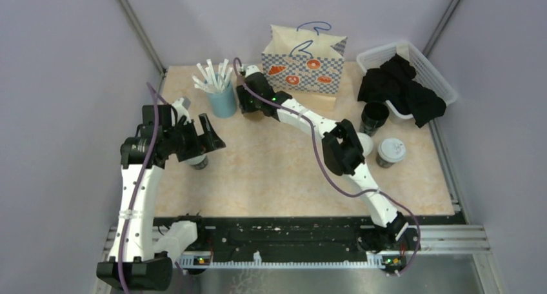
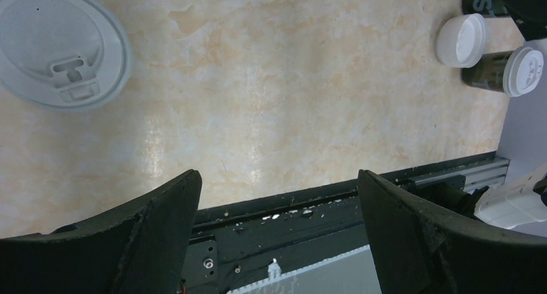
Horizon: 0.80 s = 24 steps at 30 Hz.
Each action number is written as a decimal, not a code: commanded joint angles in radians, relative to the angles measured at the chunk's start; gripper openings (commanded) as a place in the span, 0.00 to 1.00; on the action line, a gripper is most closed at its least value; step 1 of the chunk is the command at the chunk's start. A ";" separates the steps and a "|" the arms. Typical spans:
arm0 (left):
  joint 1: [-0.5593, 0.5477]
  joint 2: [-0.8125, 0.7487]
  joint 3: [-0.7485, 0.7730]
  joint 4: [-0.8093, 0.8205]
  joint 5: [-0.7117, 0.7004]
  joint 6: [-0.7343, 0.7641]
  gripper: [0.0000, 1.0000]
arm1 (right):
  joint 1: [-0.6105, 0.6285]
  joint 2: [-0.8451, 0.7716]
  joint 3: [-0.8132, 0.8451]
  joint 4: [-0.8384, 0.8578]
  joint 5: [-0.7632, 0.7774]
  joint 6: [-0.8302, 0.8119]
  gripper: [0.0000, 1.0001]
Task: Pack the takeout coffee
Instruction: Pick up the cup tray from the cup tray.
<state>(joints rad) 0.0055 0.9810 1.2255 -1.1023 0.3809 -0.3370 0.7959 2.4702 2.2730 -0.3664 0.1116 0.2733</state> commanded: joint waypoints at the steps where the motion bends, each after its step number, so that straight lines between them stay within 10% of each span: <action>1: -0.002 -0.027 0.025 -0.041 -0.011 0.032 0.98 | -0.003 0.039 0.060 0.109 0.005 0.056 0.47; 13: -0.001 -0.032 0.022 -0.020 -0.019 0.060 0.99 | -0.009 0.081 0.082 0.096 -0.002 0.072 0.23; 18: -0.002 -0.025 0.015 -0.006 -0.006 0.066 0.99 | -0.012 0.095 0.087 0.089 0.003 0.074 0.43; 24: -0.001 -0.023 0.018 -0.004 -0.007 0.071 0.99 | -0.011 0.119 0.114 0.065 0.007 0.074 0.30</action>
<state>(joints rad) 0.0055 0.9623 1.2259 -1.1355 0.3618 -0.2848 0.7933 2.5698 2.3318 -0.3016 0.1078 0.3431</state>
